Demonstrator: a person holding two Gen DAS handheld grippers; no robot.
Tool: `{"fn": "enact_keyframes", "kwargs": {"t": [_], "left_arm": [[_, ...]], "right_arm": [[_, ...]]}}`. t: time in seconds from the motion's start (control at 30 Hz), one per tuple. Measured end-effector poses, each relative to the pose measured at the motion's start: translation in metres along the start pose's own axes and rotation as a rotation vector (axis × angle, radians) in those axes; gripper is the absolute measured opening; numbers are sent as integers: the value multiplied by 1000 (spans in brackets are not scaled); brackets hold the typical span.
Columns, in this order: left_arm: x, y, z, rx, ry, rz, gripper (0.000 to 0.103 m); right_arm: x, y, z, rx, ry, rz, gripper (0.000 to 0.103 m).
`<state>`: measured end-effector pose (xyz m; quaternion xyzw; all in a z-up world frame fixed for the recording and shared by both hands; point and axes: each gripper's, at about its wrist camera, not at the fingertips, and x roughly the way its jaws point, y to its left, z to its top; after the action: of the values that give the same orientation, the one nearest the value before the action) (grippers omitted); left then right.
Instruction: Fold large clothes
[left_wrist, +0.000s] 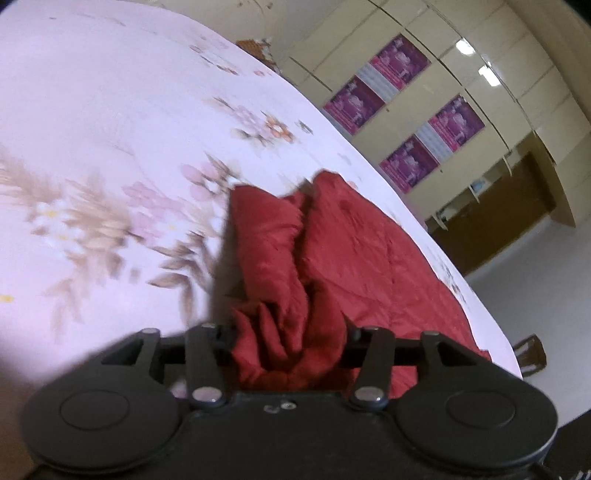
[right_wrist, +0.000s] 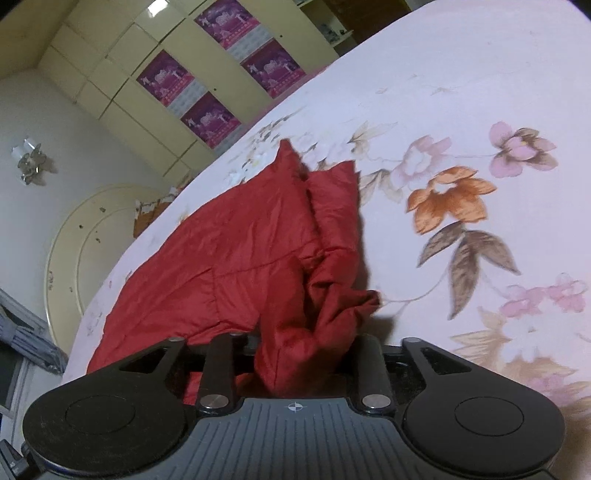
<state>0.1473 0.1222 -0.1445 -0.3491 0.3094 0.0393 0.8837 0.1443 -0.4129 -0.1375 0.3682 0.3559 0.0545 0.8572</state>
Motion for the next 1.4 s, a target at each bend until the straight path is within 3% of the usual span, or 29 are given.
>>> {"fn": "enact_keyframes", "kwargs": {"t": [0.1,0.13,0.2,0.3,0.43,0.5,0.57,0.6,0.67,0.77,0.87,0.93,1.0,1.17,1.27,1.4], "left_arm": [[-18,10,5,-4,-39,48,56],[-29,10,7,19,-81,110,48],[-51,0,11,101,-186,186,48],[-51,-43,14,276,-189,99,48],[4,-132,-8,583,-19,-87,49],[39,-158,-13,637,35,-120,51],[81,-169,-9,657,135,-80,51],[98,-171,-7,668,170,-60,53],[120,-175,-4,706,190,-27,53],[129,-170,3,675,225,-33,53],[104,-172,6,677,190,-42,51],[69,-168,1,654,125,-118,55],[52,-168,-17,681,113,-173,55],[59,-166,-58,838,96,-115,58],[48,-147,-45,794,71,-70,58],[34,-114,-25,751,29,-1,57]], "right_arm": [[-23,-10,6,-10,-57,-73,53],[-33,-14,9,-12,-88,-116,57],[-56,-18,18,-28,-174,-217,57],[-66,6,28,-112,-218,-200,57],[-14,97,9,-375,-86,-34,56],[22,142,-8,-511,-33,-10,56],[52,166,-16,-588,-14,-30,56],[75,171,-14,-583,37,-63,56],[113,169,-13,-575,125,-149,56],[130,169,-12,-615,141,-182,56],[117,169,-11,-627,137,-192,56],[84,172,-13,-635,68,-161,56],[60,168,-22,-611,63,-118,56],[52,153,-54,-696,53,-141,56],[40,136,-50,-682,1,-211,56],[13,90,-33,-558,-31,-309,56]]}}
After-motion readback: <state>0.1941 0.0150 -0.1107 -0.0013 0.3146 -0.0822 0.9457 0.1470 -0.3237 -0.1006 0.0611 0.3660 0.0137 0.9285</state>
